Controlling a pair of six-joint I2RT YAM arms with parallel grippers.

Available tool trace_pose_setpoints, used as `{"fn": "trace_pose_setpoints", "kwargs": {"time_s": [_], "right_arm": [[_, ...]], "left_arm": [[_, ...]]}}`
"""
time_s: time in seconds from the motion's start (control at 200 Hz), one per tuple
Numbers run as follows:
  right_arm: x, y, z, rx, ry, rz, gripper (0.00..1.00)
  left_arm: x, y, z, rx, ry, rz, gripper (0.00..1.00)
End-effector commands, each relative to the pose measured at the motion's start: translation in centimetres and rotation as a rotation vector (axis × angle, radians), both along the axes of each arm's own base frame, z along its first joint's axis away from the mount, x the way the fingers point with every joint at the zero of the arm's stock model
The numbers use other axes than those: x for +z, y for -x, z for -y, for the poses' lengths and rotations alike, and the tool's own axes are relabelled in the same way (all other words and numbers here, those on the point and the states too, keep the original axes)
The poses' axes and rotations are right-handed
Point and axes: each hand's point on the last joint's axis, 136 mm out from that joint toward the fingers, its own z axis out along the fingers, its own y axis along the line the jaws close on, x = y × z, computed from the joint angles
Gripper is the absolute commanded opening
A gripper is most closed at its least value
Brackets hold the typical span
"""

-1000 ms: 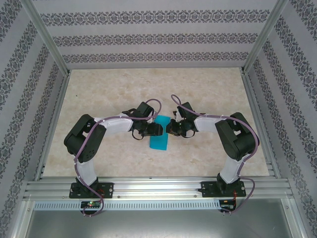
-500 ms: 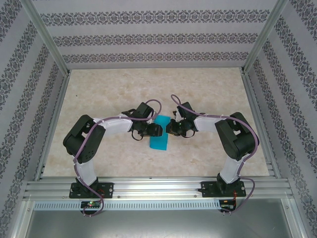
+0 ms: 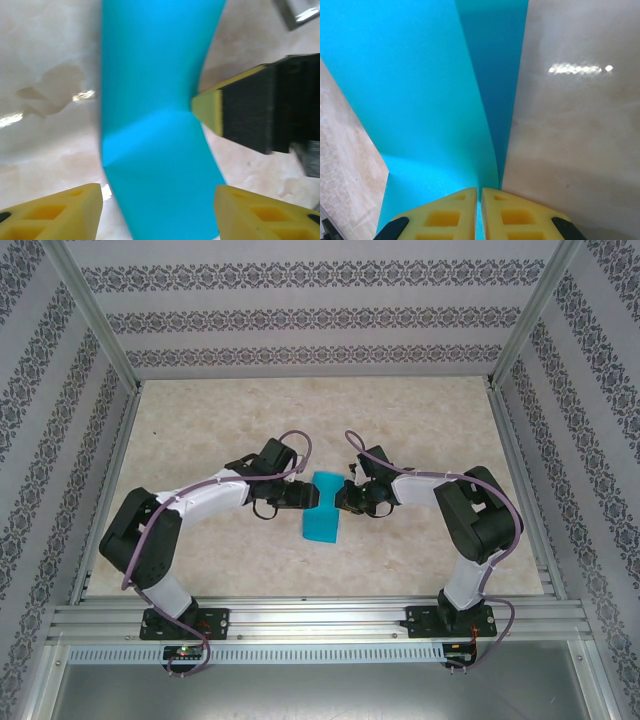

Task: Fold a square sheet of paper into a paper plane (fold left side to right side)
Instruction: First fold the square sheet of paper in half at the center of the table.

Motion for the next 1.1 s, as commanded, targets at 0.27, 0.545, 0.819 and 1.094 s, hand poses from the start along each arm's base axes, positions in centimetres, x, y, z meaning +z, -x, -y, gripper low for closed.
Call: {"fn": "trace_pose_setpoints", "kwargs": {"time_s": [0.27, 0.545, 0.819, 1.094], "right_arm": [[-2.2, 1.4, 1.2, 0.005, 0.094, -0.053, 0.13], [-2.2, 1.4, 1.2, 0.006, 0.093, -0.051, 0.13], [-0.9, 0.6, 0.5, 0.005, 0.050, -0.027, 0.13], [5.5, -1.9, 0.4, -0.014, -0.053, 0.086, 0.13]], "left_arm": [[-1.5, -0.1, 4.2, -0.067, 0.100, -0.044, 0.59], [-4.1, 0.1, 3.8, -0.050, 0.056, -0.076, 0.59], [-6.4, 1.5, 2.7, -0.040, 0.004, -0.116, 0.59], [-7.2, 2.0, 2.5, -0.039, -0.024, -0.119, 0.58]]}}
